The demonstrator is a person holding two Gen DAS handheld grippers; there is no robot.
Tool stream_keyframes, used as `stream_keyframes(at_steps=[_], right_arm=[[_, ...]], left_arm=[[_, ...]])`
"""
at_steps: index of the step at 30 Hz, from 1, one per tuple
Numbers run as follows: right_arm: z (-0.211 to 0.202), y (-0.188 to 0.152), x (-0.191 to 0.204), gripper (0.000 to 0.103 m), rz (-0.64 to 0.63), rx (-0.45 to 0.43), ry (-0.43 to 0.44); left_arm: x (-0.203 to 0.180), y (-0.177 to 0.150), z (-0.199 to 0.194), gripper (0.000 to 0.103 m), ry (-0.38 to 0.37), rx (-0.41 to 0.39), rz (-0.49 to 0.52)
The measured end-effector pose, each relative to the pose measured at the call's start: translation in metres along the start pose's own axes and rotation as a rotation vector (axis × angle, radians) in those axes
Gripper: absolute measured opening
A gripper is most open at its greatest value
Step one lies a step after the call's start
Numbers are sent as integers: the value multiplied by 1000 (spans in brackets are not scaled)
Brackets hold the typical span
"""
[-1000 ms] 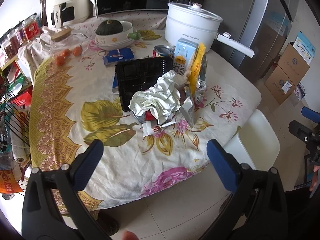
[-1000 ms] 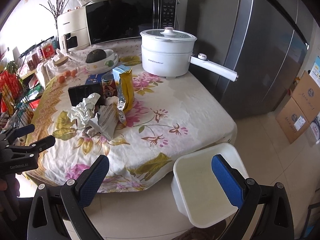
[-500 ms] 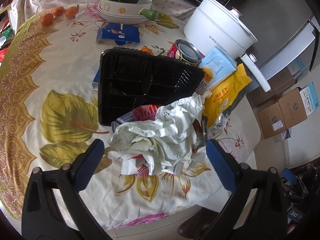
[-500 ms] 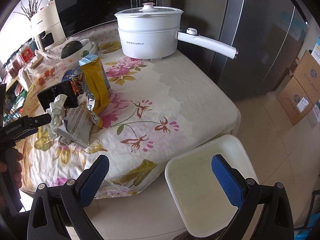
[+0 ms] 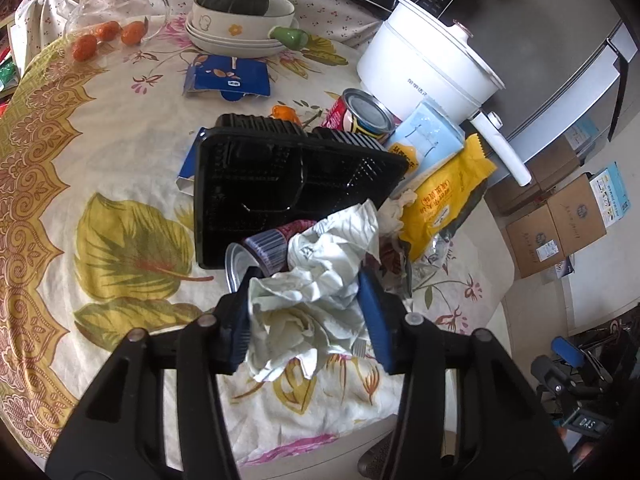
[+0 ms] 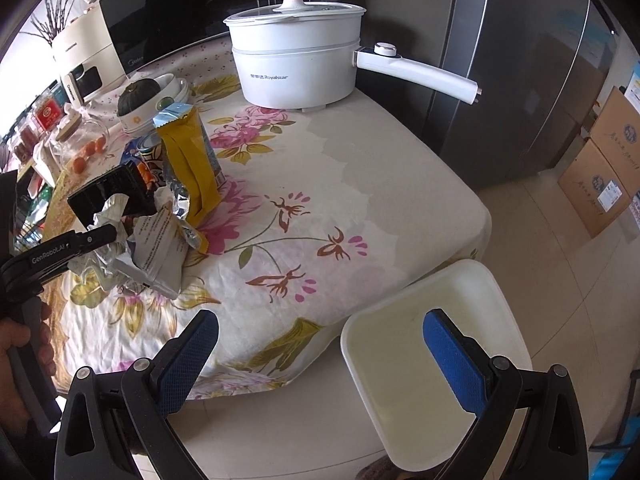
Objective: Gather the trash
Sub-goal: 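Reach the left tool into the trash pile and grasp the crumpled white tissue, then grasp the white printed snack wrapper with the right tool while the left holds the tissue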
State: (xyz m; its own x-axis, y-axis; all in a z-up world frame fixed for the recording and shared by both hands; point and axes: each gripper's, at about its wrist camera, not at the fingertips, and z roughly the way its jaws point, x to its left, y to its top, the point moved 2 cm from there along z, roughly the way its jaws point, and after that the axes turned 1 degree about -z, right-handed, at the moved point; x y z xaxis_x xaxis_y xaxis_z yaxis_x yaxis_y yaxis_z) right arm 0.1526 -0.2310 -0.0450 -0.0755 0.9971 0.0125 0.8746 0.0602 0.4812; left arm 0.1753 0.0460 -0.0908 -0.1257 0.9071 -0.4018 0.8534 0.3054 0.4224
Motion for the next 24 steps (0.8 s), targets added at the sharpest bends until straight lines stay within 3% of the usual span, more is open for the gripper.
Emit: stream_keyframes(at_steps=[2, 11, 16, 22, 24], right_arm=[[3, 3, 10, 103, 9, 10, 27], [30, 16, 71, 103, -26, 47, 151], [56, 30, 85, 102, 53, 82, 230], [83, 43, 97, 92, 156, 96, 312], [96, 42, 101, 83, 183, 117, 339]], left_arm=[[3, -2, -8, 44, -12, 0, 13], [18, -12, -50, 42, -33, -45, 64], [36, -17, -59, 42, -29, -50, 41], [55, -22, -62, 42, -21, -34, 25], [61, -23, -63, 42, -18, -31, 20]])
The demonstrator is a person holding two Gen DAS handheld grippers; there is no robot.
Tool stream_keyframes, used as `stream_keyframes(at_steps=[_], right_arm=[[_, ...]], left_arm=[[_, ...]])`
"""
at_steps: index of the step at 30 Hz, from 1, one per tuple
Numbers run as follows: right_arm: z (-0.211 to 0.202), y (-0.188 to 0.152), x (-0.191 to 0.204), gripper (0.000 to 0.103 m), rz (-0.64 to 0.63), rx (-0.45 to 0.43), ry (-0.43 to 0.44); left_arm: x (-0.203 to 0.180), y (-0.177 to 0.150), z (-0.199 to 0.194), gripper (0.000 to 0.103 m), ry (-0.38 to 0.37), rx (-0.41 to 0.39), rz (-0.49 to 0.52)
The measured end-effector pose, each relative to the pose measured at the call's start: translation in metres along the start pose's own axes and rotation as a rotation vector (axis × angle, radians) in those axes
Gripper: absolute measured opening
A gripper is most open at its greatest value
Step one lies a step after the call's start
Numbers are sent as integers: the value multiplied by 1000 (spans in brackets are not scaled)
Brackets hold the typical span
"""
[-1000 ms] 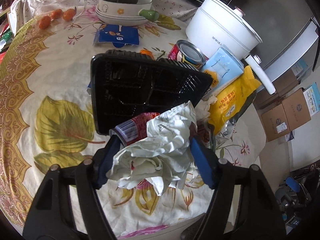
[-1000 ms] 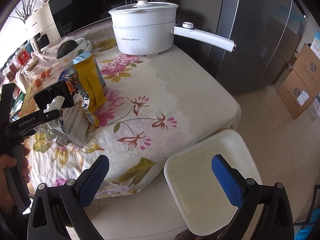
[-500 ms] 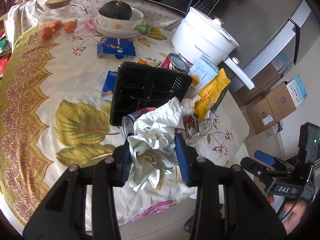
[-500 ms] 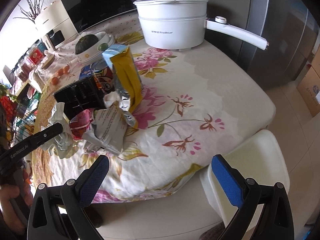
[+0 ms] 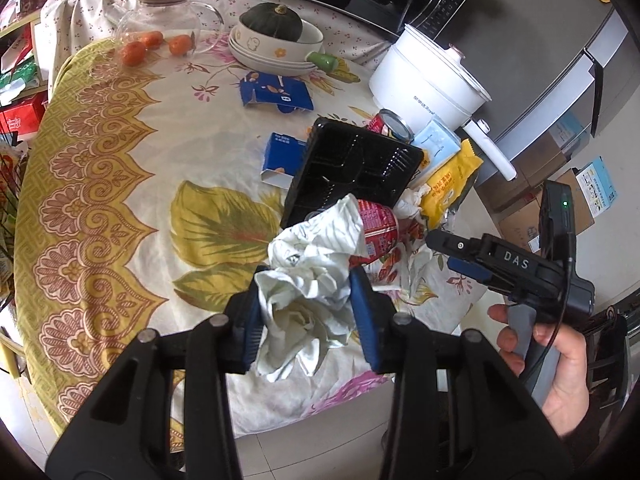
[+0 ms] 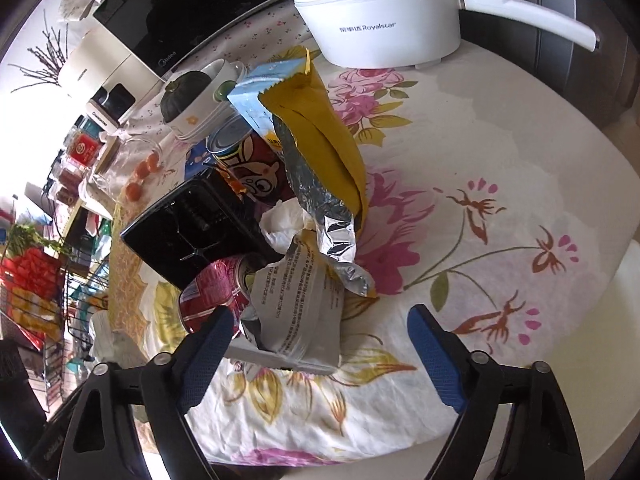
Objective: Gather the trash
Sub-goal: 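Grasp the white printed snack wrapper with the right tool while the left holds the tissue, then carry both items over the white bin and open both tools to drop them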
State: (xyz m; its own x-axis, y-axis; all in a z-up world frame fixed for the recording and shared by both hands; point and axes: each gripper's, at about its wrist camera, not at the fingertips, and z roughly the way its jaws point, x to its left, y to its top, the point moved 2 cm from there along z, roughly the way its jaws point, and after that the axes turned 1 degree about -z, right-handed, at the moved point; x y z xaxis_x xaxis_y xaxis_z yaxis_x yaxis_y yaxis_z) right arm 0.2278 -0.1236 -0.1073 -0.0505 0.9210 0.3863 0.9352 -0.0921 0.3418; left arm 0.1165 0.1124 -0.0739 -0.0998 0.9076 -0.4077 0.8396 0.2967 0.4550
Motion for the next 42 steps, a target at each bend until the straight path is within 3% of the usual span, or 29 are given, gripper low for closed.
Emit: stream_keyframes(at_steps=[3, 10, 12, 25, 28, 42], right_arm=[[17, 0, -2, 72, 27, 33, -12], [25, -2, 0, 66, 2, 47, -36], [24, -2, 1, 57, -13, 55, -43], [-14, -7, -22, 38, -64, 37, -64], [-20, -7, -32, 26, -49, 47, -49], [-66, -9, -59, 23, -36, 1, -11]], left_arm=[[6, -3, -1, 42, -1, 5, -10], [7, -5, 0, 42, -8, 17, -11], [5, -6, 1, 42, -10, 21, -8], [-17, -11, 10, 42, -25, 39, 31], [-23, -12, 12, 42, -34, 44, 42], [-69, -23, 26, 42, -89, 71, 113]])
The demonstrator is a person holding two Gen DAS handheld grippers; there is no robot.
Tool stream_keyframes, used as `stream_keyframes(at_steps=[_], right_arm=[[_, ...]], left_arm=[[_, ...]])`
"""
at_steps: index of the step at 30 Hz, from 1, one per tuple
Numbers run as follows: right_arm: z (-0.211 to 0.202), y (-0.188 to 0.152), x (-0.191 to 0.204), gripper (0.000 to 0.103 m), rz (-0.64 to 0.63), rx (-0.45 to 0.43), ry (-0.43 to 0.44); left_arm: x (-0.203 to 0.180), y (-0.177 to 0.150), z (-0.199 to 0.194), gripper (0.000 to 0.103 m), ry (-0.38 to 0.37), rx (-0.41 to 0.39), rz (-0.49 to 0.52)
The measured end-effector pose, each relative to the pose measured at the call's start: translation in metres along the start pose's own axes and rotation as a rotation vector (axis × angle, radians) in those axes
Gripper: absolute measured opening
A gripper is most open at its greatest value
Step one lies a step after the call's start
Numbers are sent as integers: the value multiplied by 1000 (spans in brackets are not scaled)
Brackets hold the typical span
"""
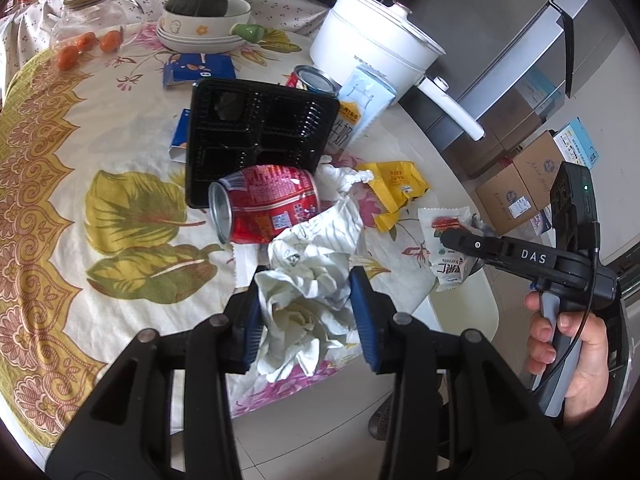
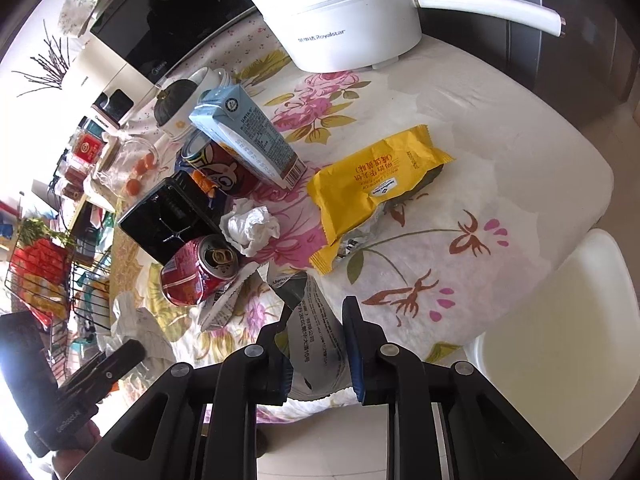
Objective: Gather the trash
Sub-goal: 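Carry both items over the white bin and open both tools to drop them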
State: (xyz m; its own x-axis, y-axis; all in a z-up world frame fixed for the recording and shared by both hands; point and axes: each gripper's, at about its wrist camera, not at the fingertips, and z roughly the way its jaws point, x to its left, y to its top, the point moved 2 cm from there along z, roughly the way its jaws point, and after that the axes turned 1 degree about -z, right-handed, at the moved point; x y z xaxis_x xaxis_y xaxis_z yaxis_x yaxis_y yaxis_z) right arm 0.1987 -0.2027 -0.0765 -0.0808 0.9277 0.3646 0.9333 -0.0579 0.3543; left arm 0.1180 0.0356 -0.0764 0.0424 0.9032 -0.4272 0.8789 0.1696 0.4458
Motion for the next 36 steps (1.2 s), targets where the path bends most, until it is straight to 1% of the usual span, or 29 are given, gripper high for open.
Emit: stream_keyframes(at_steps=[5, 9, 15, 21, 29, 36], right_arm=[[-21, -4, -21, 23, 9, -21, -24], [-37, -11, -45, 23, 26, -29, -43], [-60, -27, -92, 23, 61, -41, -87], [-83, -45, -140, 23, 129, -56, -122], [-100, -68, -196, 23, 200, -57, -170], [-106, -83, -228, 23, 238, -39, -208]], left_arm=[[-26, -3, 14, 42, -27, 20, 41], [-52, -6, 27, 42, -57, 40, 76], [-95, -15, 51, 42, -96, 74, 150], [-142, -28, 78, 42, -128, 108, 241], [-195, -51, 110, 42, -183, 154, 372], [-227, -65, 141, 42, -197, 154, 470]])
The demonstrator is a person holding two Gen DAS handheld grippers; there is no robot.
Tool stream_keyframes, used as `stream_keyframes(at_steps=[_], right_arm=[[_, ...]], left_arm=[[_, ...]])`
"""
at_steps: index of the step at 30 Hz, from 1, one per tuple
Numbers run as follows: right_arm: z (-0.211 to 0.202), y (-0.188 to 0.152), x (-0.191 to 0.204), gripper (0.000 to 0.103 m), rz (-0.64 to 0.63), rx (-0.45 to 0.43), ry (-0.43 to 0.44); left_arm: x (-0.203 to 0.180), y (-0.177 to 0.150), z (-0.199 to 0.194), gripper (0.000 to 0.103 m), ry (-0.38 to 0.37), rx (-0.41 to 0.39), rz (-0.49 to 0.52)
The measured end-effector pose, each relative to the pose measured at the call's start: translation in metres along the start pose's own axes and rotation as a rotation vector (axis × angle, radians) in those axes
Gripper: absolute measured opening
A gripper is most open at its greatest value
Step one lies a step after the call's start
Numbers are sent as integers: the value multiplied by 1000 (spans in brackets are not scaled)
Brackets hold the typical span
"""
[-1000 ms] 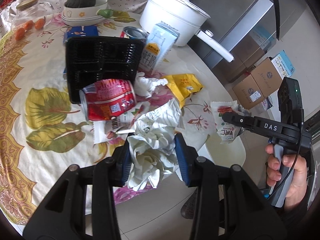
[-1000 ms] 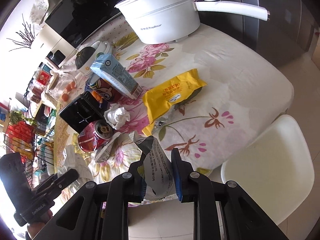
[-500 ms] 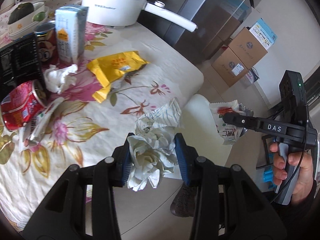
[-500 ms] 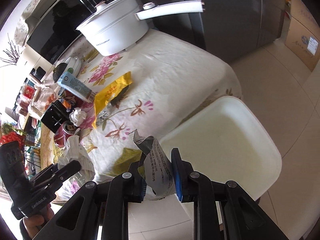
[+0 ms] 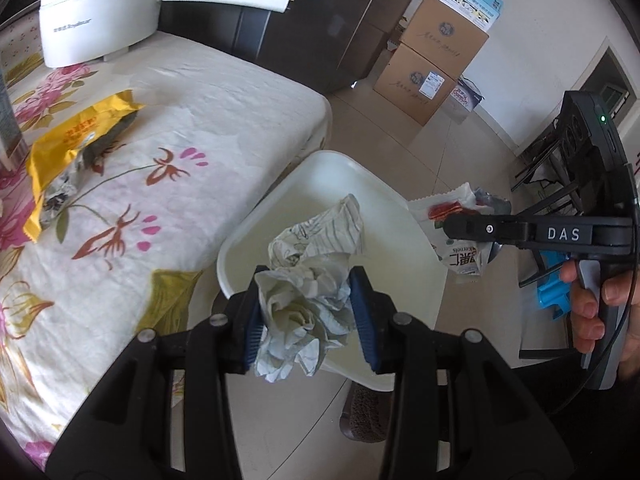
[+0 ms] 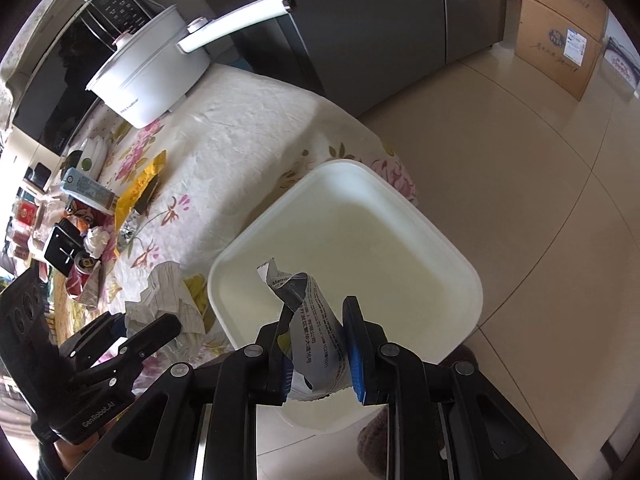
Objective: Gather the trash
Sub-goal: 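Carry both items over the white bin and open both tools to drop them, then move both tools back over the table toward the remaining trash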
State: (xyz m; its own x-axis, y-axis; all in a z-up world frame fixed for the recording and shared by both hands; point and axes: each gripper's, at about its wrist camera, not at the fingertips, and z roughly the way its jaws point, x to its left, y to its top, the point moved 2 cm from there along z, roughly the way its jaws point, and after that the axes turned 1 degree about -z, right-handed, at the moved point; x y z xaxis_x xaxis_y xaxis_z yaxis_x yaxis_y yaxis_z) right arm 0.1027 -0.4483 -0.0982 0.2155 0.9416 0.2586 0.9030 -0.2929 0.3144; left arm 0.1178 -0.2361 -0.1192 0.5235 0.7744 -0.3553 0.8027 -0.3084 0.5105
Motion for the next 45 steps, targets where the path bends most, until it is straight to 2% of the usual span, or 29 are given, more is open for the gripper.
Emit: stream_keyframes(at_steps=[6, 7, 9, 10, 11, 14, 17, 22, 25, 26, 27, 29, 39, 45], right_arm=[[-1, -3, -12, 23, 12, 0, -17], [0, -4, -13, 23, 13, 1, -19], [0, -4, -14, 23, 16, 3, -23], [1, -4, -15, 23, 17, 4, -25], [1, -4, -15, 23, 18, 4, -26], [2, -3, -13, 23, 18, 4, -27], [3, -3, -11, 24, 16, 5, -28], [4, -3, -8, 24, 12, 7, -30], [4, -3, -8, 28, 22, 2, -39], [5, -2, -9, 35, 31, 2, -42], [5, -2, -10, 52, 45, 3, -46], [3, -2, -12, 65, 65, -11, -52], [3, 3, -3, 68, 69, -8, -51], [2, 10, 16, 72, 59, -12, -34]], left_arm=[[-4, 4, 14, 44, -1, -21, 44], [-4, 5, 15, 49, 1, -26, 48], [-4, 4, 15, 64, 24, -27, 54], [-3, 5, 14, 77, 44, -27, 54], [-4, 5, 15, 85, 65, -28, 53], [0, 3, 13, 90, 163, 1, 48], [5, 0, 8, 96, 221, 11, 43], [13, -3, 1, 96, 246, 20, 26], [17, -3, -3, 96, 257, 18, 22], [18, -4, -5, 96, 259, 19, 20], [19, -5, -6, 96, 261, 19, 16], [20, -3, -6, 96, 265, 22, 11], [28, -6, -20, 96, 285, 20, 1], [52, -11, -43, 96, 318, 17, -43]])
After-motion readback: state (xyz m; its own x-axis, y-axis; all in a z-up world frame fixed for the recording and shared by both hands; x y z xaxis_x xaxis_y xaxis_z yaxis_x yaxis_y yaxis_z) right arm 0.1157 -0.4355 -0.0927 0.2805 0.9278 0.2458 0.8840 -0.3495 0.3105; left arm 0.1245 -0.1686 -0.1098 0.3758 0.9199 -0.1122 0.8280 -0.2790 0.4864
